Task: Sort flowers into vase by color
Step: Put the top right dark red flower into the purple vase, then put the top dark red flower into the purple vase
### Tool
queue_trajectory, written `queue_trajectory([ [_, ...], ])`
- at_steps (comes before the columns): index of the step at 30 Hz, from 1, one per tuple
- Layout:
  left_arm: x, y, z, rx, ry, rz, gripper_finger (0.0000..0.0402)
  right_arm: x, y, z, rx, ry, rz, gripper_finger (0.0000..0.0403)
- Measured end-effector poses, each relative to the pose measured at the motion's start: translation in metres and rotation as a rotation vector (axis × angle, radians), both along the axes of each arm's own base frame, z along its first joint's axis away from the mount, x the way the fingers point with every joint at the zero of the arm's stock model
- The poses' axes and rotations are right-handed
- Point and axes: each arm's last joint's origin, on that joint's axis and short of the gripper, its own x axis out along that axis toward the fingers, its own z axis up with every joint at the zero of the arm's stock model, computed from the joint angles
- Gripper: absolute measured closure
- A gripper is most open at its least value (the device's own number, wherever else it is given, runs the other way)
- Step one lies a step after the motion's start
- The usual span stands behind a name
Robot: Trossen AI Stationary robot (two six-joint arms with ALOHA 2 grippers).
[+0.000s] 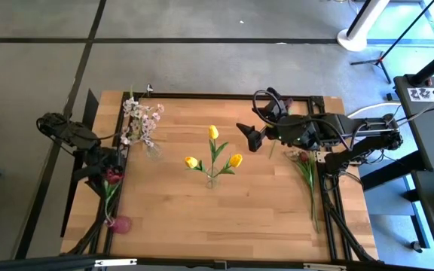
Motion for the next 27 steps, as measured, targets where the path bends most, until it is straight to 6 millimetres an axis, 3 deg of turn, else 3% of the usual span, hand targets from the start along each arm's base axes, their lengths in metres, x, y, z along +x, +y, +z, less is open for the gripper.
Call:
queue_trajectory([
  [4,-0.002,-0.001,0.000,-0.047,0.075,-0.055,0.0224,0.000,0.000,0.000,-0.064,0.037,0.018,0.0013],
  [9,-0.005,-0.002,0.001,-0.148,0.293,-0.138,0.0230,0.000,-0.006,0.001,-0.169,0.092,0.012,0.0013],
  [16,-0.005,-0.001,-0.004,-0.134,0.374,-0.045,0.0230,0.002,-0.020,0.001,-0.228,0.147,0.029,0.0013],
  [20,-0.007,-0.001,-0.003,-0.170,0.465,-0.078,0.0230,0.003,-0.023,0.001,-0.238,0.164,0.074,0.0013],
  [23,-0.016,0.002,0.016,-0.239,0.532,-0.121,0.0230,0.003,-0.023,0.001,-0.275,0.178,0.097,0.0013],
  [27,-0.038,0.014,0.059,-0.370,0.576,-0.110,0.0231,0.004,-0.026,0.003,-0.302,0.183,0.098,0.0013],
])
